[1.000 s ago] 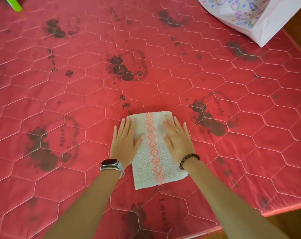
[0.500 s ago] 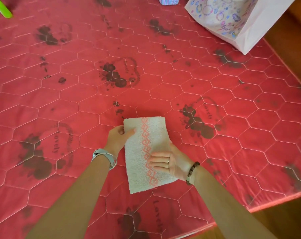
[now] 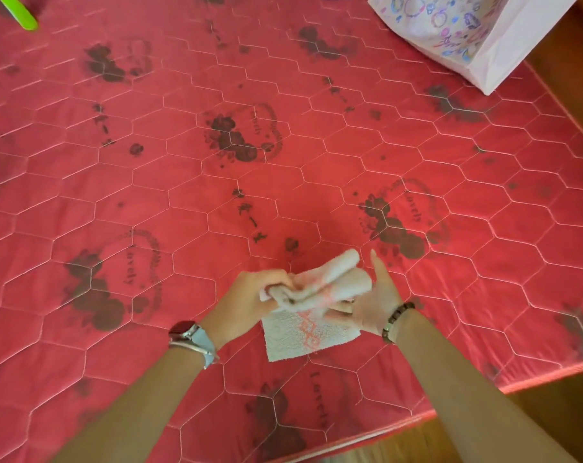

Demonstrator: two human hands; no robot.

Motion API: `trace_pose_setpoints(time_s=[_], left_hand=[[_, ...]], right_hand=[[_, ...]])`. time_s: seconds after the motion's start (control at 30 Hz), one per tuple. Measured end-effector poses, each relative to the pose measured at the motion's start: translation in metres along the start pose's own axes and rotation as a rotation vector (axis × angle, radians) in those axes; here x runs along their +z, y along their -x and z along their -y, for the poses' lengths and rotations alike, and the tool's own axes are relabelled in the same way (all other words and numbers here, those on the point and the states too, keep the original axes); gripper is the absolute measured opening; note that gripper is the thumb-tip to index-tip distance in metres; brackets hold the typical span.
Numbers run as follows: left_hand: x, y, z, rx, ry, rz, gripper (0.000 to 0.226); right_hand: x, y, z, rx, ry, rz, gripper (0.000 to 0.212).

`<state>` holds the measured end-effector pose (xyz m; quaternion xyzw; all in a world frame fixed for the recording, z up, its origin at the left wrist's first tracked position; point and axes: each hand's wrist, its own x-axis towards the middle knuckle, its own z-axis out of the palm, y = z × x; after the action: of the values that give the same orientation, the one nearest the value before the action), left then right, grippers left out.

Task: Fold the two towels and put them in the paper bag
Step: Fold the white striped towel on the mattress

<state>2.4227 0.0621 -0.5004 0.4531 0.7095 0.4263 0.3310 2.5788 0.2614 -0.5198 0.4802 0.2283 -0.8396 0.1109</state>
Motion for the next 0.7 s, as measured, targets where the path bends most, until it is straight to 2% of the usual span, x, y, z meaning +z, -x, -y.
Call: trace_pose_setpoints(time_s=[0.07, 0.13, 0.23, 0.33, 0.57, 0.7], left_hand=[[0.007, 0.016, 0.011, 0.028, -0.088, 0.057, 0.016], [0.013, 0.028, 0.021, 0.024, -0.159, 0.100, 0.032], [0.020, 0.036, 0.025, 0.104, -0.224, 0.107, 0.041], [0.028, 0.045, 0.032, 0.136, -0.273, 0.061, 0.042], [0.048, 0.065, 0.061, 0.171, -0.292, -0.070, 0.049], [0.061, 0.071, 0.050, 0.050, -0.182, -0.132, 0.031]], right_hand=[[0.004, 0.005, 0.000, 0.024, 0.032, 0.025, 0.094], [0.004, 0.005, -0.003, 0.022, 0.207, -0.005, 0.079], [0.000, 0.004, -0.009, -0.118, 0.405, -0.163, 0.047], [-0.001, 0.008, -0.015, -0.218, 0.467, -0.176, 0.029], [-0.012, 0.009, -0.041, -0.444, 0.807, -0.295, 0.031], [-0.010, 0.006, -0.051, -0.606, 0.861, -0.399, 0.029]])
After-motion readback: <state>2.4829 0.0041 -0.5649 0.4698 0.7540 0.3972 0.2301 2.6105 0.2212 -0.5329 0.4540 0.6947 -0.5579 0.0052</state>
